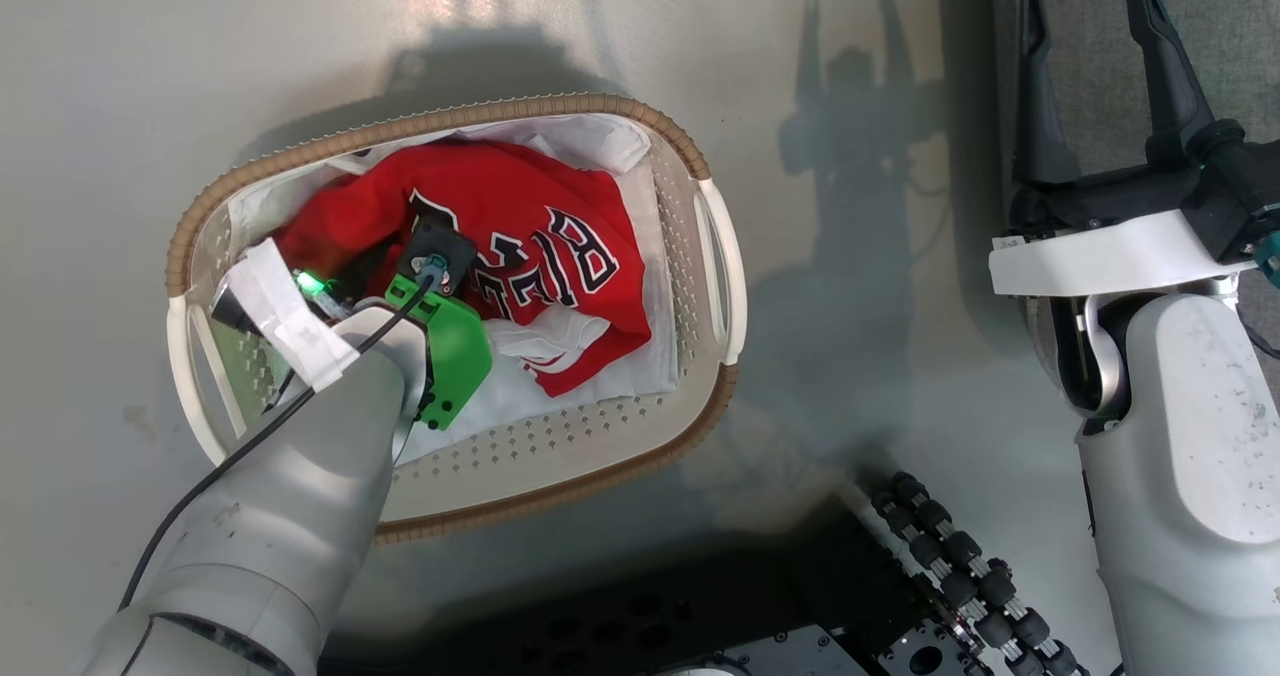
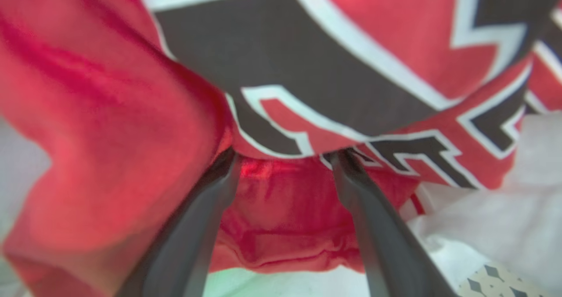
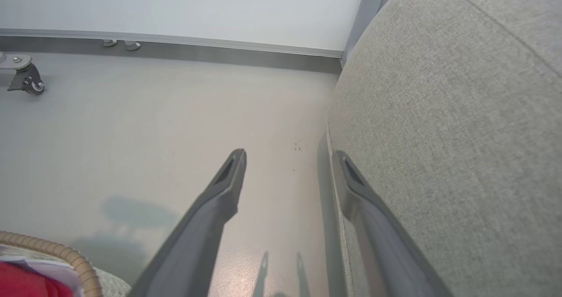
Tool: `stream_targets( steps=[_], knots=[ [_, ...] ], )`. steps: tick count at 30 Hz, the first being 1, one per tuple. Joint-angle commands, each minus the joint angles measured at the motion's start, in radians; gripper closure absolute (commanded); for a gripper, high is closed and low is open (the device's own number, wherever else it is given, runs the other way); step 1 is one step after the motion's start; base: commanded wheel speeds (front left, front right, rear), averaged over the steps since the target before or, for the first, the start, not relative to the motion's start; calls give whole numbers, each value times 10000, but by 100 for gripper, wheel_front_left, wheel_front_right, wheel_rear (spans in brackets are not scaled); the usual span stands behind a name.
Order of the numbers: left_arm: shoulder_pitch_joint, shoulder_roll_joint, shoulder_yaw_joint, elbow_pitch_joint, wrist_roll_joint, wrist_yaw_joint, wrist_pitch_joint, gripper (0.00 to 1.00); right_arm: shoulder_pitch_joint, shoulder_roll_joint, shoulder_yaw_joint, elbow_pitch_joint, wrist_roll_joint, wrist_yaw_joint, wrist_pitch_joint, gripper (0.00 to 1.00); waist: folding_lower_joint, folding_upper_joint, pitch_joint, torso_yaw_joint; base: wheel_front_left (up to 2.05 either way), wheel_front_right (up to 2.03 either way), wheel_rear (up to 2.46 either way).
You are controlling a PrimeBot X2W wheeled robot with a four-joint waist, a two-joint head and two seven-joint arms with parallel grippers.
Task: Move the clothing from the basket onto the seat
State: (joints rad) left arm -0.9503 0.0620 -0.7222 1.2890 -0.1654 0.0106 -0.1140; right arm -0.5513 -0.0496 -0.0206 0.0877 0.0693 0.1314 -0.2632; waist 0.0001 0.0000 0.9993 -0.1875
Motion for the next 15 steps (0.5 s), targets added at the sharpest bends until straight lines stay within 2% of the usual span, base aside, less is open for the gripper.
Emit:
stream_targets(
  steps=[1,2,3,9,15],
  knots=[
    [-146,9,-38,15,-39,93,132,46,37,-26,-34,-18,-37,-14,-22,0,-1,0,1,11,0,0,0],
    [-140,-7,-60,18,-72,121,239,95,21,-26,-41,-11,-45,-14,-22,0,-1,0,0,18,0,0,0],
    [-131,-23,-75,18,-87,159,298,100,9,-26,-47,-8,-54,-14,-22,0,-1,0,-2,25,0,0,0],
    [114,-77,-171,19,-263,250,279,100,-40,-26,-114,40,-67,-14,-22,0,-1,0,-59,66,0,0,0],
    [156,-95,-132,16,-542,22,-238,100,-190,-24,-160,130,7,-14,-22,0,-1,0,-148,63,0,0,0]
  ],
)
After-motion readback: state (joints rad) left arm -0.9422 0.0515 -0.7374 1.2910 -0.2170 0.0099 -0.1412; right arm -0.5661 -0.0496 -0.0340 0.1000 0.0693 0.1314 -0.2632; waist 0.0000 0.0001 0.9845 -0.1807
